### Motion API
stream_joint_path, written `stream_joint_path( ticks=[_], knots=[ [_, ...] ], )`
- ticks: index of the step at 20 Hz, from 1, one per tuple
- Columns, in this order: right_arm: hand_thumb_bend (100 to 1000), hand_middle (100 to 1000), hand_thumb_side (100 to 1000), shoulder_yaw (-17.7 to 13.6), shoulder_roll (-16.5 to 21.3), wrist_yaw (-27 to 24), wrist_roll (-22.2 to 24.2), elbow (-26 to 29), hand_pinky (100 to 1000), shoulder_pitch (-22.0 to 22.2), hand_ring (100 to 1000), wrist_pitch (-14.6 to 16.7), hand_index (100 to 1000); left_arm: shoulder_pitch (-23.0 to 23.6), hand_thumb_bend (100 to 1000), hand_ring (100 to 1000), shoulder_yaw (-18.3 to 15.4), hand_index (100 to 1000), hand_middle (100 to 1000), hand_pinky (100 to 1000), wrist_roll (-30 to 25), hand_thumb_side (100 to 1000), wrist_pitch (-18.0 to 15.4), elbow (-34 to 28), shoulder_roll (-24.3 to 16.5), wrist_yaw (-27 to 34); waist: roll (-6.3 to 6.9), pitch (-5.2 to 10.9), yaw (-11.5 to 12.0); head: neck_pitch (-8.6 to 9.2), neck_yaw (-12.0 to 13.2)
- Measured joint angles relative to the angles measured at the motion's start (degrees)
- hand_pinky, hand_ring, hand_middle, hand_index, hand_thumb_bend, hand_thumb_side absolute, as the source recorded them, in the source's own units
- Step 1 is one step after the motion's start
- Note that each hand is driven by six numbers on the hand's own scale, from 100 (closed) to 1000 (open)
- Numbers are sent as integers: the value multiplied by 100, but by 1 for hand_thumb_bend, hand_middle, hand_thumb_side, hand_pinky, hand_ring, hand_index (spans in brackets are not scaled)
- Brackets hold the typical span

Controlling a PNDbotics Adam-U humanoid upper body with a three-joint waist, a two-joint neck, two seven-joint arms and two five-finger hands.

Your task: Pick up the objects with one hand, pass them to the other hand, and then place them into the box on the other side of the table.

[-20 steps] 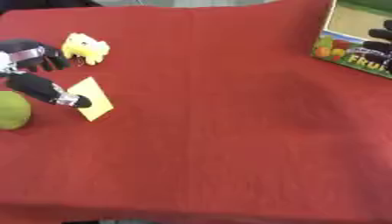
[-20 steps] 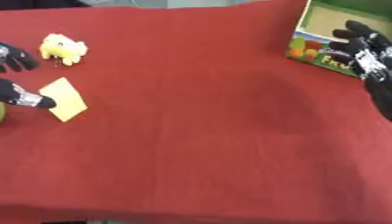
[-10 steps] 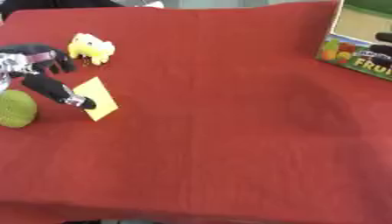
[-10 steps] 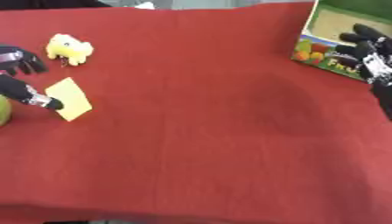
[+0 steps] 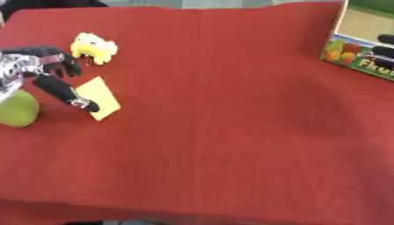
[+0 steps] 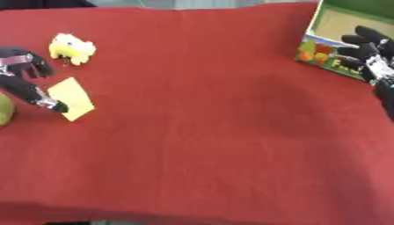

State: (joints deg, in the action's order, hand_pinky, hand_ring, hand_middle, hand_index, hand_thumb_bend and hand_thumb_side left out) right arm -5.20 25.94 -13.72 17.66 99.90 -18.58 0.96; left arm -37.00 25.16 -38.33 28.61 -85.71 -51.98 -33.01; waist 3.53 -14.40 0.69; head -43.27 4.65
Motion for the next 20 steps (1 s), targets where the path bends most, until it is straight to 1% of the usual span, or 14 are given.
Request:
stream_joint_path(
  ticks=[6,7,8,11,12,17,20],
  knots=[
    [100,888,625,1,-1,12,6,-2,921,2,916,-3,964,-161,854,777,121,802,721,794,-8,447,-145,322,280,-331,0,0,-3,-44,26],
    [100,888,626,2,-2,12,8,-3,921,2,916,-4,964,-187,888,777,126,802,721,794,-13,471,-168,376,329,-364,0,0,-4,-44,27],
    [100,888,625,2,-2,13,9,-3,921,2,916,-5,964,-204,850,777,135,802,721,793,-14,442,-188,422,374,-393,-1,0,-10,-44,27],
    [100,888,627,2,-2,16,14,-3,921,2,916,-8,964,-270,836,776,152,800,721,792,-2,423,-237,549,508,-475,-2,0,-26,-44,28],
    [100,888,629,3,-2,17,15,-3,921,2,916,-8,964,-290,819,776,152,798,720,792,6,413,-248,589,546,-499,-3,0,-26,-44,28],
    [100,888,633,6,-3,36,25,-4,921,2,916,-17,964,-337,801,776,153,796,720,792,20,415,-306,739,672,-559,-5,0,-29,-45,30],
    [100,888,640,8,-3,44,27,-6,922,2,917,-19,964,-346,789,776,153,794,719,793,21,416,-314,767,676,-560,-6,0,-29,-45,31]
  ],
)
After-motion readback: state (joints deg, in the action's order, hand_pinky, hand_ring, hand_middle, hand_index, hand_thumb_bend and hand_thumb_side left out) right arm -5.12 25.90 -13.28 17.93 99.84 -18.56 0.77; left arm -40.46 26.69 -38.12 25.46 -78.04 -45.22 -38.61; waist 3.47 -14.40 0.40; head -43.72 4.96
